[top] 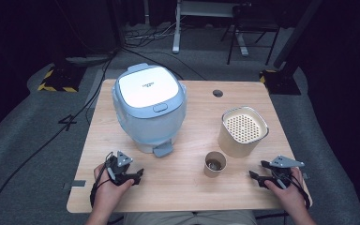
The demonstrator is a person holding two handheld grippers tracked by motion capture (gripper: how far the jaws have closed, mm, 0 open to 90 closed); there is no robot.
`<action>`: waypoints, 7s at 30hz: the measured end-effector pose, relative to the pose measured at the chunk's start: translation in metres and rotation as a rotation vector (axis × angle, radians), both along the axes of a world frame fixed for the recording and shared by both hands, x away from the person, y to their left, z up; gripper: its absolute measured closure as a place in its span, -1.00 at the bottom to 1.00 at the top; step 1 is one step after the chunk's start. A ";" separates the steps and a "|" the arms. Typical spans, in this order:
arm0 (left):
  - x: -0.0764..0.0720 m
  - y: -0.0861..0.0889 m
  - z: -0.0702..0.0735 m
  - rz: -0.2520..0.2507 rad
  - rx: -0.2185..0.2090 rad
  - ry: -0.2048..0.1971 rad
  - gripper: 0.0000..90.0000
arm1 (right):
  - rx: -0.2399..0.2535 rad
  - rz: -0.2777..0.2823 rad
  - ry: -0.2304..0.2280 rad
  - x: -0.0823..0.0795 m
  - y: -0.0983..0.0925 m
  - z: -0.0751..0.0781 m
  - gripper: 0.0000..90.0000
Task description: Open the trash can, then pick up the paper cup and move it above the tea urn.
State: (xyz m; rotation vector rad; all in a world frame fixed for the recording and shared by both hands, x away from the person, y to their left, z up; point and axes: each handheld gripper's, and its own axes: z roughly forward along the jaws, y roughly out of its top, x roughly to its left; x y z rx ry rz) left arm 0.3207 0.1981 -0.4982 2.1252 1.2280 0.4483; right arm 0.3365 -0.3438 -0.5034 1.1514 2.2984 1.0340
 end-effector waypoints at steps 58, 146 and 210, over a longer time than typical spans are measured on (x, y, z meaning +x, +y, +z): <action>0.018 0.001 0.165 -0.484 -0.399 -0.337 0.48 | 0.000 -0.014 -0.003 0.004 0.002 0.000 -0.37; 0.008 -0.029 0.094 -0.513 -0.310 -0.210 -0.17 | 0.000 -0.006 0.001 0.004 0.004 0.000 -0.40; 0.012 -0.028 -0.005 -0.327 -0.017 -0.027 -0.56 | 0.095 0.260 -0.105 0.011 0.147 0.004 -0.42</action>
